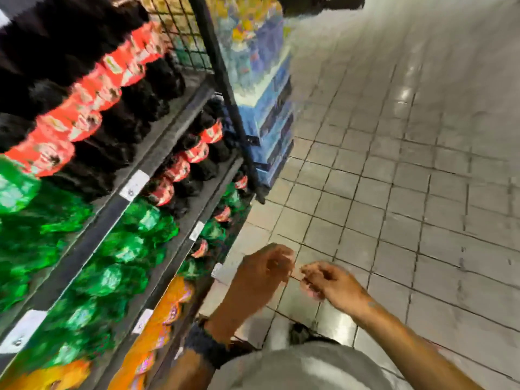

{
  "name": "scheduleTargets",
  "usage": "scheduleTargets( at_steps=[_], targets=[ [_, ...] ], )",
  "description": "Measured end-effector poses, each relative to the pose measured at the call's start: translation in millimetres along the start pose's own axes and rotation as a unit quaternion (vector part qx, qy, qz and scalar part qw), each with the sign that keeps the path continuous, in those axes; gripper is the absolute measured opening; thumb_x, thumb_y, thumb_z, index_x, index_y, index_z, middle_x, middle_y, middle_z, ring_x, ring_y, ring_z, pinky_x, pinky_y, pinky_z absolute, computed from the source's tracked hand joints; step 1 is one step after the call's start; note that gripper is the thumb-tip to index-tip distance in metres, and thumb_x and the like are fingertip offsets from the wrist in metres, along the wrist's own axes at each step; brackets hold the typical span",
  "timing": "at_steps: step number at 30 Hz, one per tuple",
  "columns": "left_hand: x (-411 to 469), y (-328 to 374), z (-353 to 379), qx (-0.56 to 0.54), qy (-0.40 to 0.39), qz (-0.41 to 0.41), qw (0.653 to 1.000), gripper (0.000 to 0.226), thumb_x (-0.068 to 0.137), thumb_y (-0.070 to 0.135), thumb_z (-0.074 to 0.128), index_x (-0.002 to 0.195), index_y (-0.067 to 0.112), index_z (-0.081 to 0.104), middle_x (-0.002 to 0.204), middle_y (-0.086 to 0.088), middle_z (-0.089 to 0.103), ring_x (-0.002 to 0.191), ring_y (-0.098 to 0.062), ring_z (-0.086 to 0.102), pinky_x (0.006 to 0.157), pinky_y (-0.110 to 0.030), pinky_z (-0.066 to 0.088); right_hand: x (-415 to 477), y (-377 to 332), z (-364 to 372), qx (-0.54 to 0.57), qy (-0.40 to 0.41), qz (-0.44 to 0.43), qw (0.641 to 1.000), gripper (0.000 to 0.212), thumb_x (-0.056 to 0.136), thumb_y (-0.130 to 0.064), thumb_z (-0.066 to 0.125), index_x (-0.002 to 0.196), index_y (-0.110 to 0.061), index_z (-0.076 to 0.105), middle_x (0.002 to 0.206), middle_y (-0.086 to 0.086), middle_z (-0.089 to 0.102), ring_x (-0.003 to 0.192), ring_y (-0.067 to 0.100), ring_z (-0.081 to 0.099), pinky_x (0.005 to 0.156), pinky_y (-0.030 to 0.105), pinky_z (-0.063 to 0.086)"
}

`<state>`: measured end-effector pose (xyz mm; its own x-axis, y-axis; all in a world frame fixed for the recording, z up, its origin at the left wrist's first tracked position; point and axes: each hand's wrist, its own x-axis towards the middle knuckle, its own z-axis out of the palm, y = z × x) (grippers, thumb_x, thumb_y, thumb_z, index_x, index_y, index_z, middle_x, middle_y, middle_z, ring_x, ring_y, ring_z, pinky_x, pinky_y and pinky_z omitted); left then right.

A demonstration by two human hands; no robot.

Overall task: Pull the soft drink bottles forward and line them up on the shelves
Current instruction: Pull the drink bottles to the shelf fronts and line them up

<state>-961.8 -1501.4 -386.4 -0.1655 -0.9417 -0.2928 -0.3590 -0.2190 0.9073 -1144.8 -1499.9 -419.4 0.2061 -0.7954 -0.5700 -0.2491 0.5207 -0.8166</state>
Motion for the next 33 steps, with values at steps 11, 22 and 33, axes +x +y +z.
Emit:
scheduleTargets(
  at_steps=[11, 22, 33],
  targets=[
    [114, 50, 32, 0.053, -0.114, 0.006, 0.992, 0.018, 0.079, 0.034, 0.056, 0.094, 0.03, 0.066, 0.081, 0.003, 0.071, 0.076, -0.021, 0.066, 0.066, -0.033, 0.054, 19, -5, -119, -0.034, 0.11, -0.005, 0.993, 0.018, 0.096, -0.028, 0.049, 0.094, -0.021, 0.065, 0.085, -0.004, 0.071, 0.072, 0.01, 0.068, 0.07, 0.026, 0.053],
    [322, 99, 76, -0.045, -0.183, -0.101, 0.977, 0.012, 0.094, 0.016, 0.057, 0.088, 0.013, 0.067, 0.074, -0.006, 0.071, 0.06, -0.015, 0.063, 0.052, -0.024, 0.046, 123, -75, -258, -0.005, 0.218, -0.011, 0.976, 0.016, 0.097, -0.028, 0.05, 0.099, -0.024, 0.065, 0.088, -0.004, 0.071, 0.074, 0.008, 0.068, 0.066, 0.019, 0.054],
    [518, 226, 191, 0.015, -0.342, -0.019, 0.94, 0.011, 0.095, 0.016, 0.056, 0.092, 0.016, 0.067, 0.075, -0.001, 0.071, 0.064, -0.015, 0.062, 0.056, -0.024, 0.046, 188, -144, -418, -0.017, 0.246, 0.006, 0.969, 0.023, 0.096, -0.043, 0.046, 0.1, -0.029, 0.063, 0.09, -0.012, 0.071, 0.078, 0.002, 0.067, 0.069, 0.018, 0.055]
  ],
)
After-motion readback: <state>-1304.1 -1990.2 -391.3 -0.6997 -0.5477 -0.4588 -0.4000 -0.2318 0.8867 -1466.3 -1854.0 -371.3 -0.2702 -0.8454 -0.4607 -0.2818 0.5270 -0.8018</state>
